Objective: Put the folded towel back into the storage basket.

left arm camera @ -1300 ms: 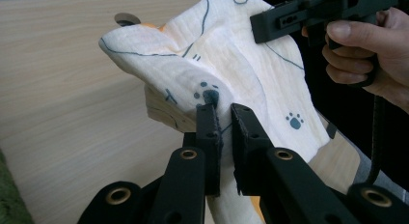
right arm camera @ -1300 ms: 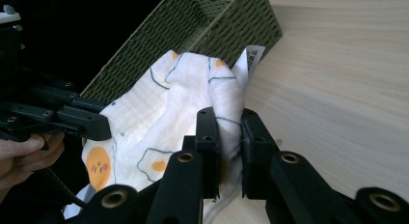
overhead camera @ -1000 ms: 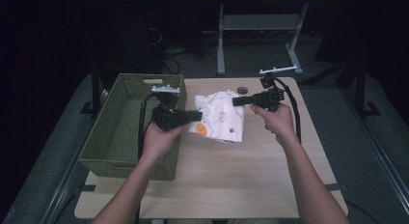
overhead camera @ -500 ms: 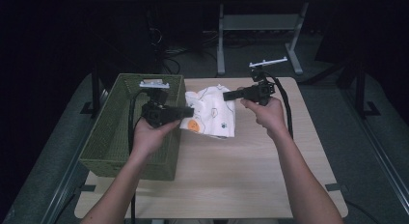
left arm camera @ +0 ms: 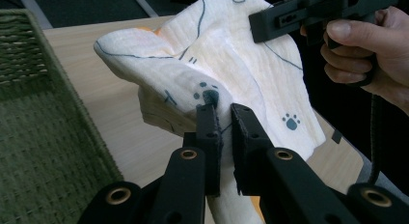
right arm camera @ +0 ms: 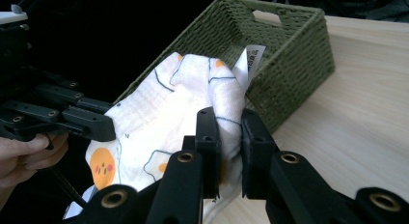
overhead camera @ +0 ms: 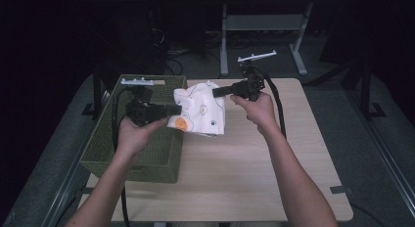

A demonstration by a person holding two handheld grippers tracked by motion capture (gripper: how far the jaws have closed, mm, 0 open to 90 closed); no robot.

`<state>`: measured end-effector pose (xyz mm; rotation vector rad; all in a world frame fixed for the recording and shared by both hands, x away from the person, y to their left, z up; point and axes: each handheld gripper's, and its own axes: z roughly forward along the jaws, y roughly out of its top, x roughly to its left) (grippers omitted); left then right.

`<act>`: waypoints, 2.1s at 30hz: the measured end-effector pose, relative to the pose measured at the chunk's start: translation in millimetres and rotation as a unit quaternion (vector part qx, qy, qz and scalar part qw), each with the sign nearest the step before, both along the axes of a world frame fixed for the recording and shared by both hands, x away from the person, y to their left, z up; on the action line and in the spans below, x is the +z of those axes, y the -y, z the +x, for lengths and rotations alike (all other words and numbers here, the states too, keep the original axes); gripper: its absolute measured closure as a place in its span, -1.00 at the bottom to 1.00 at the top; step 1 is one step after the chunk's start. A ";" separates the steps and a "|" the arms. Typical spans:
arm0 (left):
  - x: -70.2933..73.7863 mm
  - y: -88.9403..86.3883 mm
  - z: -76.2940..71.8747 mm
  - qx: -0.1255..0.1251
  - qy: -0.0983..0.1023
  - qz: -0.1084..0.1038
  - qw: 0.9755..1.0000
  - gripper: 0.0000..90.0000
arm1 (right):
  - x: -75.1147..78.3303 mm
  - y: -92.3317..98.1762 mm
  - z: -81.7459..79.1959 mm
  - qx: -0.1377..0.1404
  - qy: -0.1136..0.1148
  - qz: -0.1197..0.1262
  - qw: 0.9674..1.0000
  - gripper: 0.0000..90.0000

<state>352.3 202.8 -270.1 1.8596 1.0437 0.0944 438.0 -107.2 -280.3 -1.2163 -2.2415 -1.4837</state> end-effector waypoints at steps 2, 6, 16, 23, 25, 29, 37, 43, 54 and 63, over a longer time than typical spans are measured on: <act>2.4 -4.6 0.0 0.002 0.002 0.001 1.000 0.84 | 2.0 -4.9 1.3 0.003 0.003 0.000 1.000 0.78; 7.0 -15.1 -0.3 0.005 0.003 0.005 1.000 0.85 | 5.1 -14.7 4.3 0.007 0.003 0.001 1.000 0.78; 8.5 -38.8 -0.7 0.021 0.002 0.005 1.000 0.84 | 7.2 -38.9 8.7 0.019 0.001 0.001 1.000 0.78; 11.3 -56.5 -2.9 0.031 0.003 0.009 0.999 0.84 | 9.8 -58.5 12.1 0.030 0.001 -0.001 1.000 0.78; 12.3 -60.0 -3.3 0.033 0.003 0.009 0.999 0.84 | 11.0 -62.9 12.6 0.032 0.002 -0.001 0.999 0.78; 14.6 -66.6 -4.1 0.035 0.005 0.011 0.999 0.84 | 12.2 -71.8 13.9 0.036 0.001 -0.003 0.999 0.78; 12.3 -77.6 -2.4 0.041 0.000 0.015 0.999 0.84 | 11.2 -87.1 16.8 0.043 0.000 -0.005 0.999 0.78; 9.8 -85.0 0.0 0.043 -0.004 0.017 0.999 0.84 | 7.8 -93.9 19.1 0.045 -0.002 -0.006 0.999 0.78; 6.6 -97.2 0.1 0.043 -0.007 0.020 0.999 0.84 | 1.5 -102.9 22.8 0.045 -0.006 -0.005 0.999 0.78; -1.4 -107.5 2.1 0.051 -0.015 0.019 0.998 0.84 | -6.8 -115.0 26.1 0.047 -0.011 -0.007 0.999 0.78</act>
